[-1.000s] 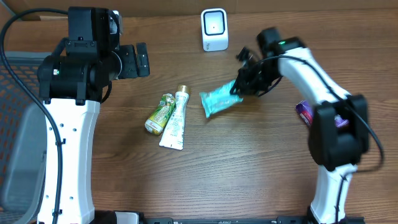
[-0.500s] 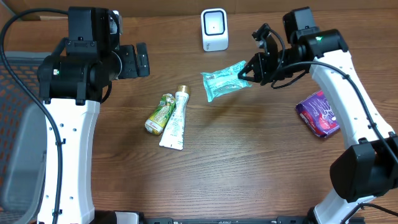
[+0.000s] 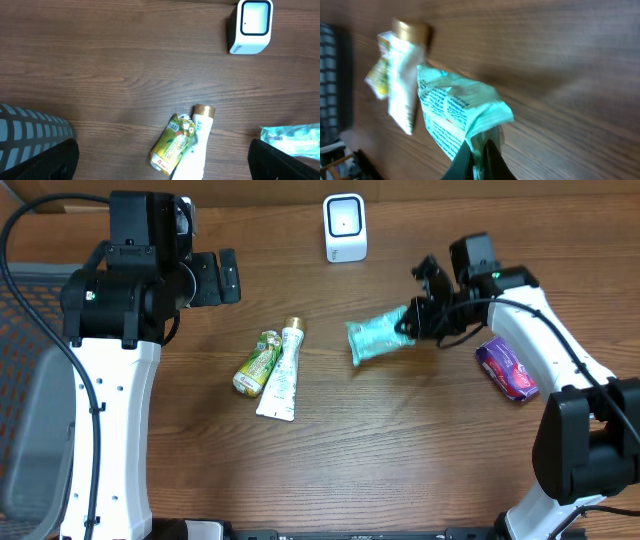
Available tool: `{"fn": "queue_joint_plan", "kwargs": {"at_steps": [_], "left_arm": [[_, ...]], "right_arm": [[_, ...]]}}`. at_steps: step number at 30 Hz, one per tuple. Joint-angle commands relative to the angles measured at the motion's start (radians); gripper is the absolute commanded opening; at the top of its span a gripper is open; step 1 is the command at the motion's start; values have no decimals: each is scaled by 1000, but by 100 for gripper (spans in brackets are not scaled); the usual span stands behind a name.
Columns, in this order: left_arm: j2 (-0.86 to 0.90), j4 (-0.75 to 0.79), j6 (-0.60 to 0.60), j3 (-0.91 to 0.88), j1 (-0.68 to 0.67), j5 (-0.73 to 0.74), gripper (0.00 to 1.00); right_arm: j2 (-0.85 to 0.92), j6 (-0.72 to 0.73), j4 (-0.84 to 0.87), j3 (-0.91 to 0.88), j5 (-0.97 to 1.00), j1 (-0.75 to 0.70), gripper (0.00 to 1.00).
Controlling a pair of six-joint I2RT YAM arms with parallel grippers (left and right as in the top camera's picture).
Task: Scan the item barcode
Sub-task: 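Lower the teal pack onto the table and adjust the grip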
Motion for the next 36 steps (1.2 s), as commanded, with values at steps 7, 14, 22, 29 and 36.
{"fn": "queue_joint_plan", "kwargs": {"at_steps": [7, 14, 22, 29, 36], "left_arm": [[8, 0, 19, 13, 4, -10, 100], [8, 0, 19, 13, 4, -10, 100], [8, 0, 19, 13, 4, -10, 99], [8, 0, 19, 13, 4, -10, 100], [8, 0, 19, 13, 4, -10, 100]], "right_arm": [[-22, 25, 137, -175, 89, 5, 4], [8, 45, 151, -214, 167, 5, 11], [8, 70, 131, -214, 166, -8, 44], [8, 69, 87, -213, 156, -33, 64], [9, 70, 86, -214, 156, -33, 79]]}}
